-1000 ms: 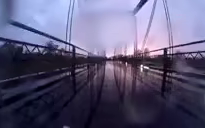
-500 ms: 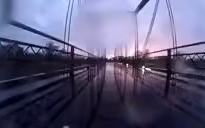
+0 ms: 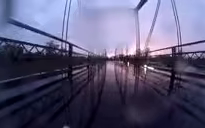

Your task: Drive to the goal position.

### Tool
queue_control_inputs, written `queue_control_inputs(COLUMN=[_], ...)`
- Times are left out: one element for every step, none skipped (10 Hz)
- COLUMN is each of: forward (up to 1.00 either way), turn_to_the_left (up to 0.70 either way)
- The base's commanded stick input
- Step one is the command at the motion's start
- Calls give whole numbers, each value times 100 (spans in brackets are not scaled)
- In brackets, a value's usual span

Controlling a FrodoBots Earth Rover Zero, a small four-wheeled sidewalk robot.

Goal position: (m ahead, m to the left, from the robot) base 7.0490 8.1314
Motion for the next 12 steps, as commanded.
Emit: queue_control_inputs(forward=[70, 70, 70, 70, 70, 70, 70, 70, 70, 70, 70, 70], turn_to_the_left=[0, 0, 0, 0, 0, 0, 0, 0, 0, 0, 0, 0])
